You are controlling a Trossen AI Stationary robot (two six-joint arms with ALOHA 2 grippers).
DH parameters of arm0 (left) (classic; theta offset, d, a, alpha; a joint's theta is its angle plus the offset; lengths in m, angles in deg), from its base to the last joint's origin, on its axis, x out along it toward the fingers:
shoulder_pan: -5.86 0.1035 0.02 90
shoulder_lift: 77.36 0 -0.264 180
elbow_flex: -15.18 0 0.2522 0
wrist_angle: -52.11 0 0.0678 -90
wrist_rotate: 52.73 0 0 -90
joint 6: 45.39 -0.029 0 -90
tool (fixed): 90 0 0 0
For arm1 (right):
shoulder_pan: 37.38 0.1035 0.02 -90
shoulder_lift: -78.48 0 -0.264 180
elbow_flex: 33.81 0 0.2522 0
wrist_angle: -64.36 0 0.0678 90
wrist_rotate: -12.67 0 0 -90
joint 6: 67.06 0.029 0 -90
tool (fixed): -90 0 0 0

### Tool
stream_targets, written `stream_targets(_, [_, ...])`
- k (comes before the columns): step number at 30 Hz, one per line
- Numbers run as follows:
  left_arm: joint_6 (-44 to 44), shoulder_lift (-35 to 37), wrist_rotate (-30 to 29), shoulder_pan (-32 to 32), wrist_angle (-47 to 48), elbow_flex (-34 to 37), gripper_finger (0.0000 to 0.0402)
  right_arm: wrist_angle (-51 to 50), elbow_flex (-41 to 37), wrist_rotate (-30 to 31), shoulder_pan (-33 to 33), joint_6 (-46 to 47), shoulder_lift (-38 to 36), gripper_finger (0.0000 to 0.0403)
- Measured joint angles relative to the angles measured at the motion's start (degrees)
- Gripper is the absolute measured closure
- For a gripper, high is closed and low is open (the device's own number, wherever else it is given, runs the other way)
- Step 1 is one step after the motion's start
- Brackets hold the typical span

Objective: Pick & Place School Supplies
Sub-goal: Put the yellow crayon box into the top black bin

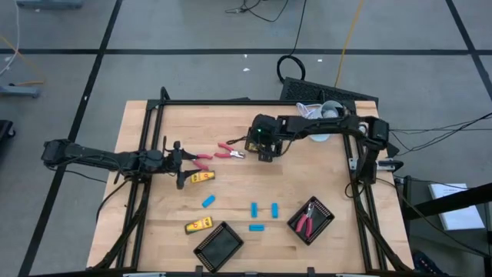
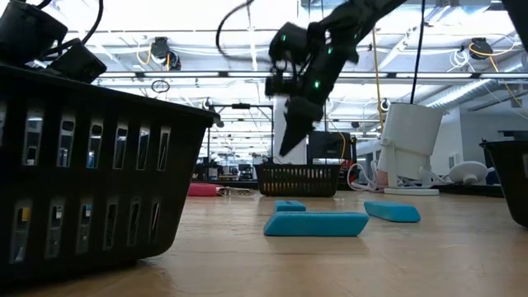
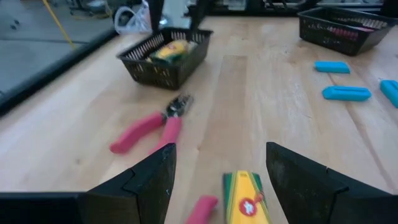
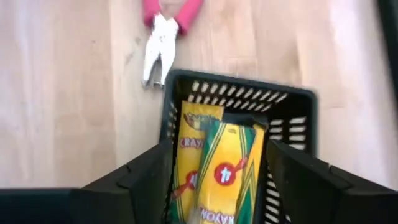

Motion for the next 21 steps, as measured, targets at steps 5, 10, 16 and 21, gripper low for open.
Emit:
stream_targets(5, [5.21,-2.24,-0.17,-0.45,9.06,-4.50,0.0151,-1.45,0.00,6.18,3.87,-1.84,-5.53,0.0165])
stream_targets(10, [9.18,-9.65,-0.74,-2.77,18.41,-12.24,0.0151,-4.53,0.00,9.35,7.03,-1.03,-10.06,0.0166])
stream_targets(16, [12.53,-24.83,-0.65,-5.96,27.36,-22.36,0.0151,-10.10,-0.07,12.92,10.39,0.63,-12.32,0.0166])
stream_targets(21, [14.34,-36.15,0.45,-7.65,31.26,-27.60,0.0151,-14.39,-0.15,15.56,12.94,2.13,-12.48,0.0166])
